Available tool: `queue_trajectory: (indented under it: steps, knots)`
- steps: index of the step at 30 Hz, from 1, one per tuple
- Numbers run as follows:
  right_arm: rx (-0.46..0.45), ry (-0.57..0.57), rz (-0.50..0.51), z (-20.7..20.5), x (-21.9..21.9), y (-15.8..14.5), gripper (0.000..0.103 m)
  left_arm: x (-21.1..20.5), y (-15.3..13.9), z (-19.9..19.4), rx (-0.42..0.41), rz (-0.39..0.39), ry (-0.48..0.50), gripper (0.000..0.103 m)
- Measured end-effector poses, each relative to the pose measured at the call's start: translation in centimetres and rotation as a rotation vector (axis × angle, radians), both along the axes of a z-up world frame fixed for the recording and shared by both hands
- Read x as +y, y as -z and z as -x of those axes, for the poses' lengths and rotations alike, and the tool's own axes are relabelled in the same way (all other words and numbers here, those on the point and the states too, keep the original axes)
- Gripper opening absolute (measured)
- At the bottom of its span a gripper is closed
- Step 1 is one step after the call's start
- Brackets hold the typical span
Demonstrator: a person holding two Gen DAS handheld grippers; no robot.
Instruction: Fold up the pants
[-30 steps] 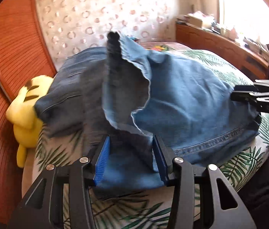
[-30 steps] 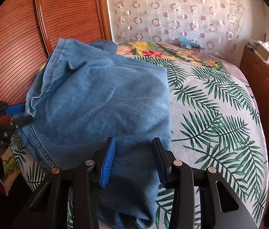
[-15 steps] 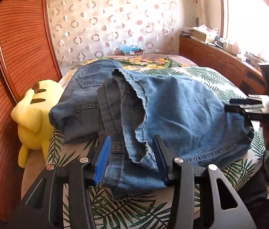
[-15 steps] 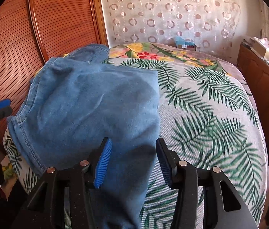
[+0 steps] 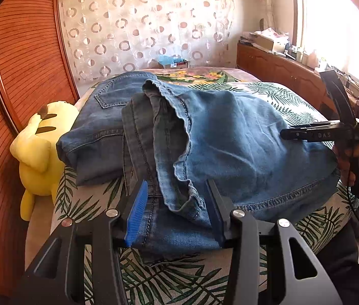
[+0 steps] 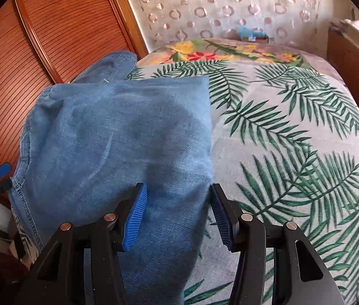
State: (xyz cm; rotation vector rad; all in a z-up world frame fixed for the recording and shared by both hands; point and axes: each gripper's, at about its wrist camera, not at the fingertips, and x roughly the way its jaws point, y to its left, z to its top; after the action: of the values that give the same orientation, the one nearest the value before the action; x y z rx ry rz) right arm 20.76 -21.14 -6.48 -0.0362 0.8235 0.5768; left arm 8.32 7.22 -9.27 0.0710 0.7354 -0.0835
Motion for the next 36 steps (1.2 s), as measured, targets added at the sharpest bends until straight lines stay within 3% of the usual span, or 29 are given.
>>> queue_trajectory:
  steps: [3, 5, 10, 19, 26, 29, 36]
  knots:
    - [-0.004, -0.035, 0.009, 0.3, 0.7, 0.1, 0.036, 0.1, 0.0, 0.0, 0.002, 0.001, -0.004, 0.046]
    - [-0.027, -0.05, 0.028, 0.7, 1.0, 0.0, 0.015, 0.1, 0.0, -0.1, 0.002, 0.001, -0.006, 0.046]
    - [-0.091, -0.007, -0.02, 1.8, -0.8, -2.0, 0.006, -0.2, -0.8, 0.0, -0.017, 0.003, -0.001, 0.046]
    - [-0.188, 0.121, 0.04, 4.2, -7.4, -6.4, 0.006, -1.8, -2.7, -0.4, -0.059, -0.001, 0.042, 0.046]
    - [-0.084, 0.196, 0.094, 3.2, -12.3, -3.0, 0.007, -4.5, -3.4, -2.2, -0.065, 0.011, 0.106, 0.046]
    - [-0.09, 0.22, 0.125, 3.3, -12.5, -2.2, 0.015, -5.8, -3.7, -3.5, -0.059, 0.027, 0.143, 0.046]
    - [-0.138, 0.235, 0.09, 5.6, -12.8, -2.3, 0.032, -10.4, -4.5, -7.7, -0.042, 0.079, 0.25, 0.046]
